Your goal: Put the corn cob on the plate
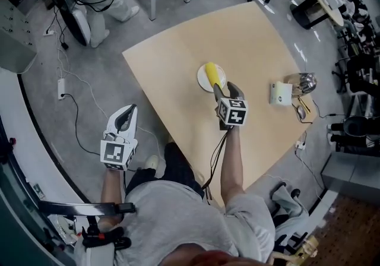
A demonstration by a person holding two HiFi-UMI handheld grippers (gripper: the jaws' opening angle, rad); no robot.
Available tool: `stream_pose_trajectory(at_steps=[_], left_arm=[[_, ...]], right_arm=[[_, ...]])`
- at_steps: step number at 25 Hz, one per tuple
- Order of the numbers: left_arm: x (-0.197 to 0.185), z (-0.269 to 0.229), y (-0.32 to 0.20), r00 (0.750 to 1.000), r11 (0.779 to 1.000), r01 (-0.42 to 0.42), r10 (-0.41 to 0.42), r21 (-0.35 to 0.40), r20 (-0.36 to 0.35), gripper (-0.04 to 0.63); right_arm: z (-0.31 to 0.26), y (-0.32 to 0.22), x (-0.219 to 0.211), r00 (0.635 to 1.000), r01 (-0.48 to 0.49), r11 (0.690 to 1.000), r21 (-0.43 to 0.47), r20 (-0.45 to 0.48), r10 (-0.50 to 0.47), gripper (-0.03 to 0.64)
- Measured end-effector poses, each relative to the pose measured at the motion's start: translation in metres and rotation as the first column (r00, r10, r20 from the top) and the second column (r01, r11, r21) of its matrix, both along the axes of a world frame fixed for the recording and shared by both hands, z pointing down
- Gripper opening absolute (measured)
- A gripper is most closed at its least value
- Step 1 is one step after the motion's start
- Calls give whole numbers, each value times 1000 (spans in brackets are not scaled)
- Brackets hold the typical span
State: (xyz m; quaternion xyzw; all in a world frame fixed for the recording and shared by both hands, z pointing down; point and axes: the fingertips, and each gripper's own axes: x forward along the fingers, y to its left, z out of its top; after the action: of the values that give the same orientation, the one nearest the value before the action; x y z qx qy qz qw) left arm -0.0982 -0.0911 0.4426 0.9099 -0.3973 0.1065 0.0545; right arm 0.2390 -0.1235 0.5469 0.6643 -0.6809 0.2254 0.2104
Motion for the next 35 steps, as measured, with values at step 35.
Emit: stream_pose_trajectory(at_steps=[35], left_arm=[[-46, -51, 73, 997, 993, -59, 64, 99, -49, 20]], right_arm=[[-98, 121, -89, 993, -111, 958, 264, 67, 97, 94]])
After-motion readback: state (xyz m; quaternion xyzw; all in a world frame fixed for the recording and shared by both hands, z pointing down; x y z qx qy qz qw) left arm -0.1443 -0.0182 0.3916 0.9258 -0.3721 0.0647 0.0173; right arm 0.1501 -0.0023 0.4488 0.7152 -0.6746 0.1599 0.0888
